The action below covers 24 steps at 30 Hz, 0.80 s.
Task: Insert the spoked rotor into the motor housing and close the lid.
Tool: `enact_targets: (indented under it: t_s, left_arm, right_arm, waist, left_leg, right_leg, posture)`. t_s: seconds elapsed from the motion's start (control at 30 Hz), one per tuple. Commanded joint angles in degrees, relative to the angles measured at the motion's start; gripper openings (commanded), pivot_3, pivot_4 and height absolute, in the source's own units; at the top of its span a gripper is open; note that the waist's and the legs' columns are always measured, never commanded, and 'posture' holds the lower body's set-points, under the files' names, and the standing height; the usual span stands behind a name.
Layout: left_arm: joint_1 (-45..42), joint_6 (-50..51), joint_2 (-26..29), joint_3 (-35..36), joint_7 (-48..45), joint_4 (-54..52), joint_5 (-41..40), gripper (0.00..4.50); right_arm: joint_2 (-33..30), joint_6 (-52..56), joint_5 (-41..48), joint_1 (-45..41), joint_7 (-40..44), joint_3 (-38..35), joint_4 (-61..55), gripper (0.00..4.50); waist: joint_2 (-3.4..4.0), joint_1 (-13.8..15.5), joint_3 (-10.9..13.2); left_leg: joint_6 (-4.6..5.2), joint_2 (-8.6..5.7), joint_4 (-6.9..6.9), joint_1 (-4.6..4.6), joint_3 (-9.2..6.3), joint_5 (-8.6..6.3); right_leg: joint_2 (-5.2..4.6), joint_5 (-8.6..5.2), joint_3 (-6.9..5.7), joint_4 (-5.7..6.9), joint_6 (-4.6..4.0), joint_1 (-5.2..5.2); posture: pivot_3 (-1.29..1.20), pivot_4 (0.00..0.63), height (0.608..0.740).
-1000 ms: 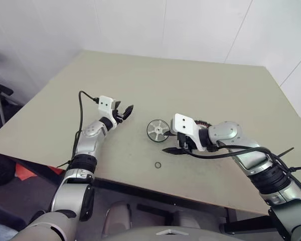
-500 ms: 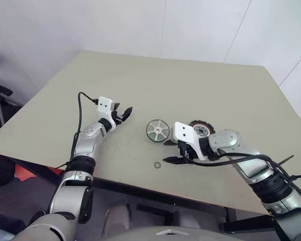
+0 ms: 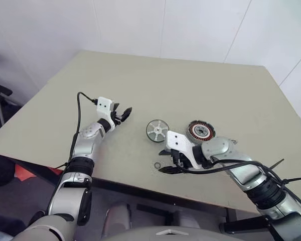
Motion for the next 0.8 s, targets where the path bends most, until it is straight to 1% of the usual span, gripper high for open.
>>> enact_targets:
  t_s: [0.03, 0.17, 0.33, 0.5, 0.8]
  left_arm:
    - [-0.41, 0.26, 0.66, -0.28, -0.3, -2.86, -0.12, 3.69]
    - [-0.67, 0.27, 0.68, -0.23, -0.21, -2.73, -0.11, 3.69]
    - [-0.54, 0.37, 0.8, -0.25, -0.27, -3.07, -0.07, 3.69]
    - [-0.05, 1.2, 1.51, -0.28, -0.58, -4.02, -0.06, 3.69]
    - [0.04, 2.22, 1.85, -0.51, -0.63, -5.09, -0.05, 3.69]
  right_arm:
    - [0.11, -0.21, 0.83, -1.99, 1.07, -0.73, -0.9, 2.93]
    - [-0.29, -1.85, 0.61, -2.61, 2.12, -0.98, 1.06, 2.93]
    - [-0.75, -4.45, -0.67, -1.29, 2.31, -0.42, 2.79, 2.93]
    - [-0.63, -9.13, -5.08, 0.29, 1.32, 2.23, 5.53, 2.93]
    - [0.1, -12.97, -6.29, 1.21, 2.12, 2.69, 6.72, 2.93]
  waist:
    - [0.0, -0.01, 0.0]
    - [0.0, -0.01, 0.0]
    - [0.0, -0.01, 0.0]
    - [0.0, -0.1, 0.0]
    - [0.0, -0.29, 0.0]
  left_leg:
    - [0.0, 0.0, 0.0, 0.0, 0.0, 0.0]
    - [-0.01, 0.0, 0.0, 0.0, 0.0, 0.01]
    - [-0.01, -0.01, -0.02, 0.0, 0.0, 0.01]
    - [-0.02, -0.01, -0.09, 0.0, 0.0, 0.01]
    - [-0.02, -0.01, -0.18, 0.11, 0.01, 0.01]
  right_leg:
    - [0.0, 0.02, 0.0, 0.0, -0.04, 0.0]
    - [0.0, 0.02, 0.0, 0.0, -0.03, 0.01]
    - [0.0, 0.03, 0.0, -0.02, -0.05, 0.0]
    - [0.0, 0.03, 0.0, -0.1, -0.06, 0.01]
    - [0.02, 0.04, 0.0, -0.2, -0.07, 0.12]
  posture:
    - [0.0, 0.0, 0.74]
    - [0.0, 0.0, 0.74]
    - [0.0, 0.0, 0.74]
    - [0.0, 0.0, 0.74]
    - [0.0, 0.0, 0.74]
